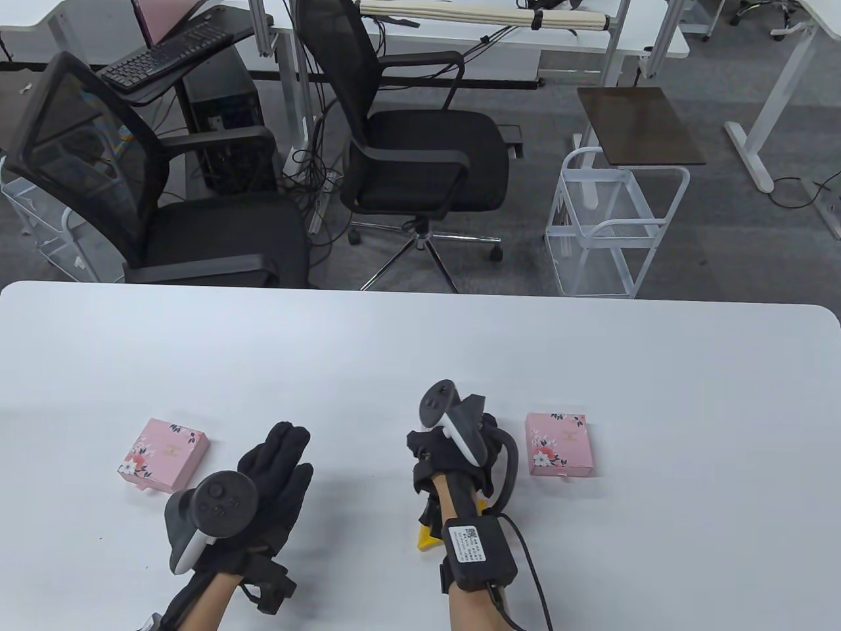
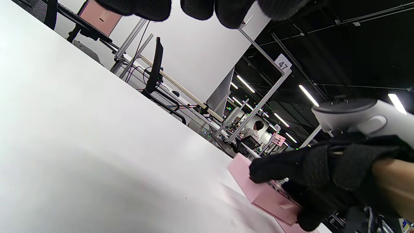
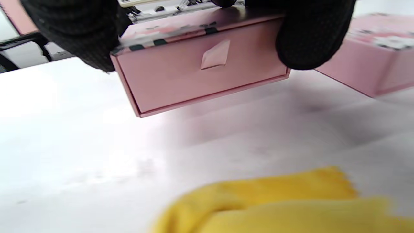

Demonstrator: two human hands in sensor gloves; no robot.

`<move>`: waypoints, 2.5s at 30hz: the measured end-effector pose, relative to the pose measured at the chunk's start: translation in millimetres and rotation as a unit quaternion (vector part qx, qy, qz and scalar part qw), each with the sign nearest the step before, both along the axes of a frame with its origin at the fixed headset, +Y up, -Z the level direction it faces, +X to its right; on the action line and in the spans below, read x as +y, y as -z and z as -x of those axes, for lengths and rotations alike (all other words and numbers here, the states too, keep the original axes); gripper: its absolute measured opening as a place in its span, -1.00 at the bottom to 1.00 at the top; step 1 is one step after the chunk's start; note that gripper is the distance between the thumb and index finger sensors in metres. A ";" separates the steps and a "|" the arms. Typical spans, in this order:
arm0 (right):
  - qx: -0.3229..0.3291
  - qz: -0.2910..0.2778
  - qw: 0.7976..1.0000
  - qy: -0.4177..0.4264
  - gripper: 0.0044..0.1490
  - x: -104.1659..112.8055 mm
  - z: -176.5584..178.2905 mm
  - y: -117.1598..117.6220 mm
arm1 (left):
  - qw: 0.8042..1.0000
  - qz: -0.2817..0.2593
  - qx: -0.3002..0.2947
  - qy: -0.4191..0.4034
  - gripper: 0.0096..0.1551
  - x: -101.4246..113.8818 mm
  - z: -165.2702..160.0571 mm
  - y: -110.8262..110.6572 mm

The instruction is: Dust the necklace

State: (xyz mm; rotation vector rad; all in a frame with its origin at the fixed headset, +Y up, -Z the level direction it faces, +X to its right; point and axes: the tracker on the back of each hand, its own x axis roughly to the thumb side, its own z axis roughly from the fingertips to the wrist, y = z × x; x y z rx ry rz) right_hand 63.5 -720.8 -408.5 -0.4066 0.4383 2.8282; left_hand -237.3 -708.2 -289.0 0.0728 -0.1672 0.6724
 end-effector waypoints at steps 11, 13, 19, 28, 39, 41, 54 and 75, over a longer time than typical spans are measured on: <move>-0.010 0.049 0.998 0.033 0.38 -21.1 -19.8 2.4 | 1.000 0.000 0.001 0.000 -0.33 -0.3 0.8 0.4; -0.013 0.049 0.998 0.040 0.36 -21.5 -19.1 0.8 | 1.000 -0.001 0.001 0.001 -0.33 -0.2 0.6 0.1; -0.013 0.049 0.998 0.037 0.31 -19.7 -17.5 -2.5 | 1.000 0.002 0.005 -0.002 -0.33 -2.6 4.0 1.6; 0.005 0.001 0.999 0.035 0.27 8.5 -16.7 -13.4 | 1.000 0.002 0.006 -0.010 -0.32 -1.8 5.5 2.2; 0.099 -0.157 0.980 0.074 0.14 45.7 -21.8 -86.7 | 1.000 0.000 0.006 -0.005 -0.32 -2.6 4.7 1.6; 0.115 -0.176 0.973 0.098 0.13 42.5 -20.7 -104.4 | 1.000 0.000 0.011 -0.009 -0.32 -1.5 7.4 2.1; 0.140 -0.247 0.953 0.104 0.03 24.1 -20.1 -137.9 | 0.980 0.083 0.150 0.099 -0.06 -9.3 74.8 28.0; 0.141 -0.237 0.956 0.097 0.02 18.0 -19.6 -136.7 | 0.898 0.307 0.268 0.167 0.09 -62.2 162.1 49.2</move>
